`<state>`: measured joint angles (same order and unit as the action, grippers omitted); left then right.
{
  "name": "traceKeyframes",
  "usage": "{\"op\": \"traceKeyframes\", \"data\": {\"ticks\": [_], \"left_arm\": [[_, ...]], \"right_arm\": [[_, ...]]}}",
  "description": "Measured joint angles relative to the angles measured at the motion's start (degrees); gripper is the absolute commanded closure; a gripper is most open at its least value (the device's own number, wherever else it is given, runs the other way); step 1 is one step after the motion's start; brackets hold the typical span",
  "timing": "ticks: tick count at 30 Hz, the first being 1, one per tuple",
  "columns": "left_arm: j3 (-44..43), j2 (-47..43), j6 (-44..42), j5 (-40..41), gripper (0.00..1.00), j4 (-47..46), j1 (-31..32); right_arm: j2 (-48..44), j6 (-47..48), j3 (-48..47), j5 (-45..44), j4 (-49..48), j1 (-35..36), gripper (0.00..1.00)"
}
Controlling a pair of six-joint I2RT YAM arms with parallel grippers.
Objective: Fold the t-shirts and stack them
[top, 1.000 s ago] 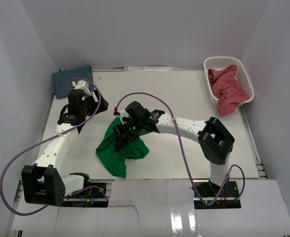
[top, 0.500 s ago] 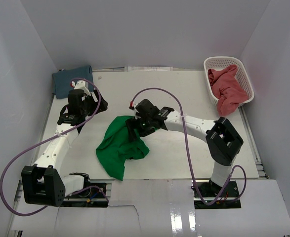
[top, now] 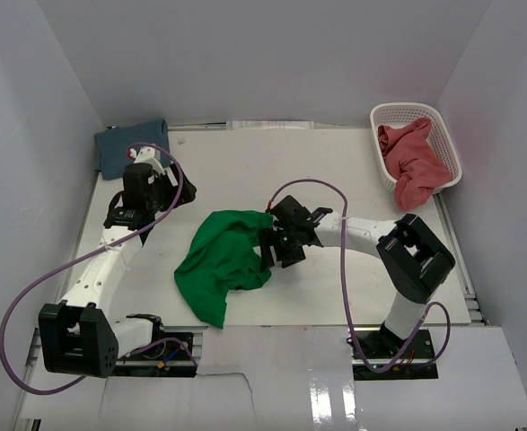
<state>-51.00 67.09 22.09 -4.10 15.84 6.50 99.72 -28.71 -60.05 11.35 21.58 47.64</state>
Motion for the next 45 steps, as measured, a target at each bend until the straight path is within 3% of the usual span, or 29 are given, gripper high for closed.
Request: {"op": "traceKeyframes", "data": {"ticks": [6,12,13,14,19,23,30,36,40,45], "left_arm": [[0.00,0.00,0.00,-0.02,0.09,0.02,0.00],[0.00,0.00,0.00,-0.02,0.09,0.02,0.00],[0.00,0.00,-0.02,-0.02,0.09,0.02,0.00],[0.00,0.00,-0.02,-0.02,0.09,0.02,0.00],[0.00,0.00,-0.02,-0.04,0.09,0.02,0.00],[0.00,0.24,-0.04,-0.79,0.12,0.02,0.04],[-2.01,4.68,-0.42,3.15,0.13,2.93,2.51],[-4.68,7.85,0.02,3.37,0.12,4.61,2.62],[-8.15,10.97,-0.07,2.84,0.12,5.84,3.39],[-16.06,19.10,-1.09,5.62,0.13,8.52,8.79]], "right_arm": [[0.24,-2.51,2.58,6.58,-8.24,0.07,0.26],[2.60,-4.11,3.41,11.28,-12.76,0.48,0.62],[2.80,-4.20,3.78,11.58,-12.87,0.50,0.88],[2.97,-4.13,4.28,12.02,-12.96,0.50,0.92],[2.64,-4.79,5.42,11.74,-12.11,-0.33,0.92],[-1.75,-2.23,5.40,7.04,-5.22,-4.13,0.92],[-21.24,-0.85,11.02,-1.09,6.56,-10.25,0.92],[-34.47,-4.35,22.43,2.91,13.64,-9.77,0.92],[-39.19,-5.35,23.15,3.87,22.05,-9.18,0.92],[-45.22,-6.16,22.91,7.37,25.59,-7.43,0.92]]}}
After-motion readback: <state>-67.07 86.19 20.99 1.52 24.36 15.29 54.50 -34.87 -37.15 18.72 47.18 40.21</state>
